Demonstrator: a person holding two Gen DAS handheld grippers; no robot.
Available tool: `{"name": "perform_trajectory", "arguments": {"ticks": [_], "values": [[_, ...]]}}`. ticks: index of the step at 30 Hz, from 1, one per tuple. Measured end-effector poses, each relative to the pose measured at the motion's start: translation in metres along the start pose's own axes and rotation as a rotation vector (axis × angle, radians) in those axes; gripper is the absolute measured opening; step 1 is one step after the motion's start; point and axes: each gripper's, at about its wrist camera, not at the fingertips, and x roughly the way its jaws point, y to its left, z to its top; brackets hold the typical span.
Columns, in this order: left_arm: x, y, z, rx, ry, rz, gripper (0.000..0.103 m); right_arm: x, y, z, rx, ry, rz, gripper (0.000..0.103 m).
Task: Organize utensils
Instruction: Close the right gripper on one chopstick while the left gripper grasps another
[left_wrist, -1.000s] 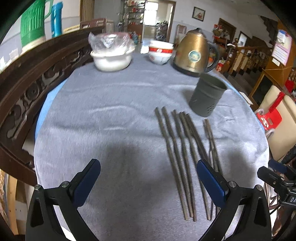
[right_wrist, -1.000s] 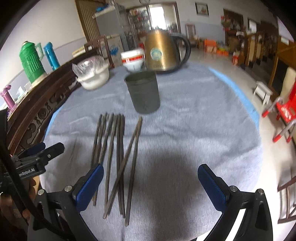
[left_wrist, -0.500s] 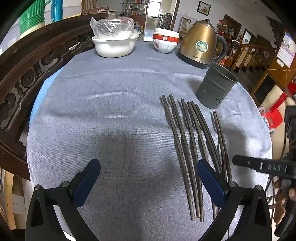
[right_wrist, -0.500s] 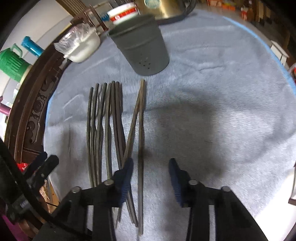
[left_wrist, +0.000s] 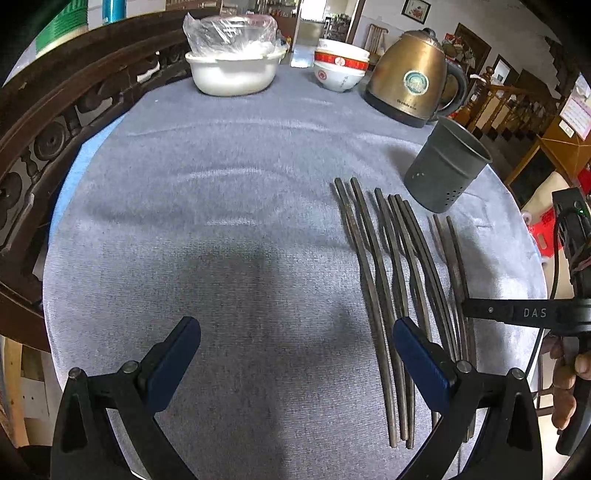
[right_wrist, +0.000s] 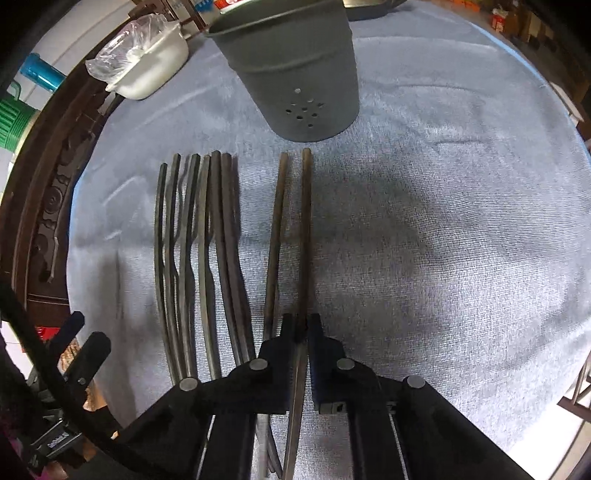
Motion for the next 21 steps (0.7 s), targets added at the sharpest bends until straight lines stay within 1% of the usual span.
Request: {"name": "perform_trajectory", "arguments": {"ticks": [1, 3, 6, 8, 9, 12, 13, 15, 17, 21], "values": [[0.002, -0.001, 0.002, -0.002, 0.014, -0.003, 0.103, -0.001, 0.000, 0.003, -0.008, 0.003, -0.013, 0.008], [0.008, -0.001, 0.009, -0.017, 0.058, -0.006, 0.103, -0.002, -0.004, 0.003, -0.006, 0.001, -0.003, 0.008], [0.018, 0.001, 0.021, -0.079, 0.127, -0.027, 0.103, -0.001, -0.008, 0.005, 0.003, -0.002, 0.025, 0.008], [0.023, 0.000, 0.028, -0.106, 0.153, -0.037, 0.103, -0.001, -0.009, 0.002, 0.004, -0.012, 0.044, 0.008], [0.027, -0.003, 0.033, -0.113, 0.176, -0.023, 0.101, -0.003, -0.011, 0.002, 0.005, -0.015, 0.053, 0.008], [0.039, -0.011, 0.044, -0.122, 0.249, -0.002, 0.089, -0.006, -0.022, -0.001, 0.012, -0.021, 0.094, 0.008], [0.044, -0.013, 0.046, -0.124, 0.275, 0.012, 0.081, -0.006, -0.024, -0.002, 0.014, -0.023, 0.106, 0.008], [0.052, -0.016, 0.050, -0.146, 0.332, 0.006, 0.069, -0.007, -0.028, -0.006, 0.016, -0.028, 0.127, 0.008], [0.061, -0.019, 0.054, -0.160, 0.373, 0.016, 0.067, -0.010, -0.035, -0.009, 0.014, -0.033, 0.144, 0.008], [0.069, -0.027, 0.062, -0.171, 0.407, 0.029, 0.060, -0.012, -0.044, -0.013, 0.018, -0.040, 0.175, 0.008]]}}
